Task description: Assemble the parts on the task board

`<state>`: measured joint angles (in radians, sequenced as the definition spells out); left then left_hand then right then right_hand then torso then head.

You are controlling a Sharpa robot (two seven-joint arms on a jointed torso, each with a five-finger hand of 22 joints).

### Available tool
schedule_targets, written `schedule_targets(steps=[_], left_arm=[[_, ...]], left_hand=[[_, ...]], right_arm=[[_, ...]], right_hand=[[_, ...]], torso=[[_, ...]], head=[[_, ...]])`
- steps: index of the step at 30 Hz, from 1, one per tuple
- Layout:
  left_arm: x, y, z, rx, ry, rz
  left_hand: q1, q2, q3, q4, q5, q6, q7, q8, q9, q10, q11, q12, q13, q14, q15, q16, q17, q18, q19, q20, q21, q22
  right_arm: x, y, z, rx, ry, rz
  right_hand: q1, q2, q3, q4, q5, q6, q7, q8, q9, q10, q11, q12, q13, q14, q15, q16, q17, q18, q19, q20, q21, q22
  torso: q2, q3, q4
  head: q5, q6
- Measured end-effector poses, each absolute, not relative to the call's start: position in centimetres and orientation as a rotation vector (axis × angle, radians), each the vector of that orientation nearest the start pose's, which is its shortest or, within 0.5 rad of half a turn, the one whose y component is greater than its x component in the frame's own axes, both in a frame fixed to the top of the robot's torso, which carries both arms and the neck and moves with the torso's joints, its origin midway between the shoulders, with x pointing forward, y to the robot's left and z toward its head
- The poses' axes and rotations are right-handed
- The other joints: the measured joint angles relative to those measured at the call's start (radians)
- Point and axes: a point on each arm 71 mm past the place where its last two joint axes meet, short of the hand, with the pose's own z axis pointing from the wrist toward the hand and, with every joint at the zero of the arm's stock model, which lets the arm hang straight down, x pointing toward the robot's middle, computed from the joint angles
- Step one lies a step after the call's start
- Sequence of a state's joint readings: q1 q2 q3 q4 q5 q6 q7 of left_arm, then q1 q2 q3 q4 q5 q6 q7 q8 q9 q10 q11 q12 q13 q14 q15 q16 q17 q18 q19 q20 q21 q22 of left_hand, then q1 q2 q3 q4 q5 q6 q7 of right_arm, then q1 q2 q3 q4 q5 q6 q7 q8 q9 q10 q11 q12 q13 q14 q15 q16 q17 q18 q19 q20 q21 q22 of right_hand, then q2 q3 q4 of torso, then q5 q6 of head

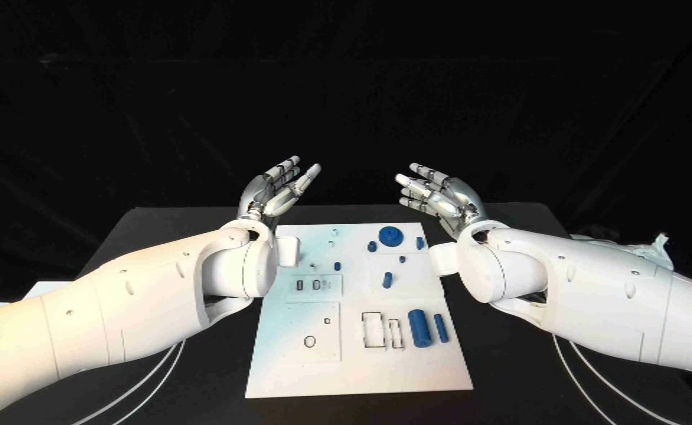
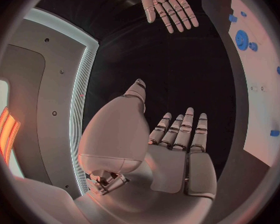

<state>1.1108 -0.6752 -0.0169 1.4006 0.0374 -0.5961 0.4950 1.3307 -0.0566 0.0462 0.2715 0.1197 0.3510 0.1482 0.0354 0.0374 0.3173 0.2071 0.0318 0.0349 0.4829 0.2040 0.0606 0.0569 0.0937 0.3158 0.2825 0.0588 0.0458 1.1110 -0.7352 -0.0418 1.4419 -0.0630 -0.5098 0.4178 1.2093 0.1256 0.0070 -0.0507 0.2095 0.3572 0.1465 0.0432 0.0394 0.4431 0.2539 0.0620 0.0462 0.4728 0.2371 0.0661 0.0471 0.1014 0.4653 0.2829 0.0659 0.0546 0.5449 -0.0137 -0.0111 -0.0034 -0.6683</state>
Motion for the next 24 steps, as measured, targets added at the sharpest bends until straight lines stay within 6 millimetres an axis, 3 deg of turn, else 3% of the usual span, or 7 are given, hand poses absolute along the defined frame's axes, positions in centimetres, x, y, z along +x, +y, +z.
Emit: schedule_targets(steps=[4, 5, 8, 11, 16, 18, 24], left_arm=[[50.0, 17.7, -21.9, -1.214, 1.260, -1.366], [50.0, 17.7, -21.9, -1.215, 1.261, -1.369], [50.0, 17.6, -21.9, -1.215, 1.265, -1.378], [49.9, 17.8, -21.8, -1.216, 1.268, -1.387], [49.4, 20.3, -21.3, -1.216, 1.252, -1.375], [49.0, 20.1, -21.3, -1.217, 1.260, -1.390], [47.8, 19.8, -20.5, -1.211, 1.278, -1.439]], left_hand=[[0.023, 0.012, 0.000, 0.000, 0.000, 0.050, 0.002, 0.010, 0.005, 0.065, 0.012, 0.009, 0.005, 0.131, 0.006, 0.034, 0.015, 0.019, 0.140, 0.004, 0.046, 0.022], [0.027, 0.015, 0.000, 0.000, 0.000, 0.071, 0.004, 0.013, 0.007, 0.097, 0.015, 0.015, 0.008, 0.166, 0.005, 0.044, 0.019, 0.032, 0.179, 0.004, 0.060, 0.028], [0.042, 0.030, 0.000, 0.000, 0.000, 0.196, 0.012, 0.041, 0.020, 0.259, 0.015, 0.051, 0.022, 0.294, -0.012, 0.086, 0.039, 0.050, 0.310, 0.000, 0.113, 0.050], [0.054, 0.041, -0.007, -0.007, 0.000, 0.295, 0.025, 0.067, 0.029, 0.374, 0.005, 0.082, 0.032, 0.386, -0.029, 0.118, 0.058, 0.062, 0.396, -0.010, 0.151, 0.064], [0.069, 0.057, -0.011, -0.020, 0.004, 0.440, 0.049, 0.106, 0.039, 0.551, -0.021, 0.129, 0.048, 0.539, -0.067, 0.168, 0.104, 0.064, 0.535, -0.039, 0.212, 0.087], [0.075, 0.062, -0.014, -0.022, 0.004, 0.476, 0.058, 0.115, 0.039, 0.598, -0.030, 0.139, 0.051, 0.582, -0.079, 0.181, 0.122, 0.078, 0.574, -0.049, 0.229, 0.094], [0.080, 0.067, -0.016, -0.029, 0.004, 0.540, 0.072, 0.127, 0.039, 0.679, -0.047, 0.148, 0.056, 0.654, -0.101, 0.200, 0.157, 0.078, 0.639, -0.069, 0.254, 0.104]], right_arm=[[49.3, -18.5, -22.6, 1.094, 1.464, 1.414], [49.4, -18.4, -22.6, 1.086, 1.480, 1.425], [49.5, -18.1, -22.6, 1.060, 1.526, 1.456], [49.5, -18.3, -22.4, 1.012, 1.553, 1.455], [50.9, -22.4, -20.1, 0.780, 1.490, 1.275], [50.8, -22.2, -19.9, 0.711, 1.489, 1.244], [50.8, -22.1, -18.5, 0.492, 1.489, 1.154]], right_hand=[[0.068, 0.009, 0.027, -0.045, 0.000, 0.163, 0.011, 0.027, 0.013, 0.192, -0.015, 0.046, 0.012, 0.187, -0.023, 0.044, 0.010, 0.030, 0.141, 0.002, 0.040, 0.018], [0.080, 0.009, 0.036, -0.054, 0.000, 0.202, 0.015, 0.031, 0.015, 0.229, -0.020, 0.054, 0.012, 0.225, -0.029, 0.052, 0.011, 0.031, 0.169, 0.002, 0.049, 0.021], [0.109, 0.005, 0.064, -0.091, 0.000, 0.330, 0.033, 0.042, 0.021, 0.343, -0.039, 0.076, 0.012, 0.346, -0.051, 0.074, 0.013, 0.053, 0.259, -0.005, 0.080, 0.030], [0.118, 0.000, 0.082, -0.117, 0.000, 0.398, 0.045, 0.042, 0.022, 0.407, -0.051, 0.077, 0.013, 0.417, -0.067, 0.080, 0.014, 0.053, 0.316, -0.014, 0.101, 0.036], [0.126, -0.008, 0.120, -0.154, -0.007, 0.496, 0.066, 0.042, 0.024, 0.506, -0.071, 0.081, 0.014, 0.526, -0.094, 0.084, 0.014, 0.068, 0.414, -0.038, 0.144, 0.048], [0.126, -0.008, 0.132, -0.166, -0.009, 0.525, 0.073, 0.042, 0.025, 0.537, -0.078, 0.081, 0.014, 0.562, -0.104, 0.084, 0.014, 0.068, 0.451, -0.050, 0.166, 0.055], [0.117, -0.024, 0.156, -0.195, -0.014, 0.593, 0.068, 0.042, 0.027, 0.619, -0.100, 0.069, 0.016, 0.677, -0.140, 0.084, 0.017, 0.068, 0.558, -0.091, 0.255, 0.095]], torso=[[0.000, -0.0001, -0.0002], [0.000, -0.0001, -0.0003], [0.000, -0.0002, -0.0004], [0.001, -0.0007, -0.0001], [0.033, -0.0080, 0.0080], [0.045, -0.0096, 0.0112], [0.077, -0.0134, 0.0219]], head=[[0.000, 0.000], [0.000, 0.000], [0.000, 0.000], [-0.002, 0.000], [-0.020, -0.003], [-0.023, -0.001], [-0.034, 0.010]])
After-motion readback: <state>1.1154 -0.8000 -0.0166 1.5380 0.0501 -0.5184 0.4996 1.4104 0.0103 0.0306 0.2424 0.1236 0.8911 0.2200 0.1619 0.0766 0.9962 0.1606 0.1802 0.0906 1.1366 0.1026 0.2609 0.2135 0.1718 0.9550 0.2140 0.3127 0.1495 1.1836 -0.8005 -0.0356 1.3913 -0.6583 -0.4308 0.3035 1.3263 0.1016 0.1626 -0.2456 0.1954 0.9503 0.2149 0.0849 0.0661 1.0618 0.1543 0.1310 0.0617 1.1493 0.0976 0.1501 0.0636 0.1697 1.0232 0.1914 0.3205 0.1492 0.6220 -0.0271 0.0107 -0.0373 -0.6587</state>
